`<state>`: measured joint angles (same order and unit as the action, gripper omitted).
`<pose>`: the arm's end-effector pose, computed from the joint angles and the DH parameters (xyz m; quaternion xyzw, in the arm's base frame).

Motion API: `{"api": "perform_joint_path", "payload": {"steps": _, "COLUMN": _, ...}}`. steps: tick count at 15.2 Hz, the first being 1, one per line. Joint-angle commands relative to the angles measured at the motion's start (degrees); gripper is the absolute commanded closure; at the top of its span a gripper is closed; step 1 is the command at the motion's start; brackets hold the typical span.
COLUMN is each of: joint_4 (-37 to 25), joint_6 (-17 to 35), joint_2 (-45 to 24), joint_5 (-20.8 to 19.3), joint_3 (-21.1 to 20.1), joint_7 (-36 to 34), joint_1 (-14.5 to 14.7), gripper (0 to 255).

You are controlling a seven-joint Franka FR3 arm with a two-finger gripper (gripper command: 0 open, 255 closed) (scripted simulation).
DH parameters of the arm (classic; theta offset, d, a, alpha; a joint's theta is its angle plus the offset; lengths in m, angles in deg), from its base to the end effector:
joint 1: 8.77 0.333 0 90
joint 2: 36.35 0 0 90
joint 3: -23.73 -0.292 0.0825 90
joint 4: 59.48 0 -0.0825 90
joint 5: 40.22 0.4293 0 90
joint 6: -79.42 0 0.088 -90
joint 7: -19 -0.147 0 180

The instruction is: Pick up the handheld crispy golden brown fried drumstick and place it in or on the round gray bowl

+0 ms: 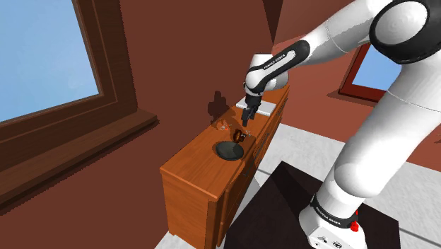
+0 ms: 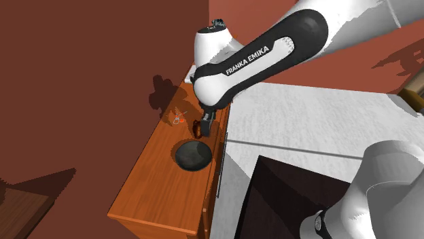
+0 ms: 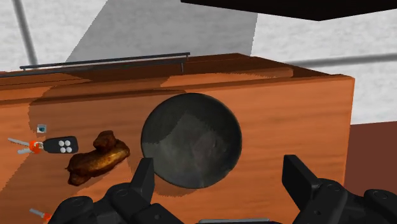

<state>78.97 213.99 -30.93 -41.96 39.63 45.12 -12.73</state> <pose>0.4861 -0.1741 0.2524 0.9978 0.0655 0.0116 0.0028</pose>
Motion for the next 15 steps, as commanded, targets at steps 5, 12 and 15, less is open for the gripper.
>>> {"api": "perform_joint_path", "payload": {"steps": 5, "joint_4": -6.49, "joint_6": 6.2, "joint_2": -13.51, "joint_5": 3.37, "joint_3": 1.62, "joint_7": 6.62, "joint_1": -1.69, "gripper": 0}}
{"api": "perform_joint_path", "payload": {"steps": 12, "joint_4": -17.21, "joint_6": 10.31, "joint_2": -29.14, "joint_5": 7.49, "joint_3": 0.73, "joint_7": 13.19, "joint_1": -5.82, "gripper": 0}}
{"api": "perform_joint_path", "payload": {"steps": 15, "joint_4": -22.85, "joint_6": 11.08, "joint_2": -35.71, "joint_5": 8.53, "joint_3": 0.03, "joint_7": 15.18, "joint_1": -7.9, "gripper": 0}}
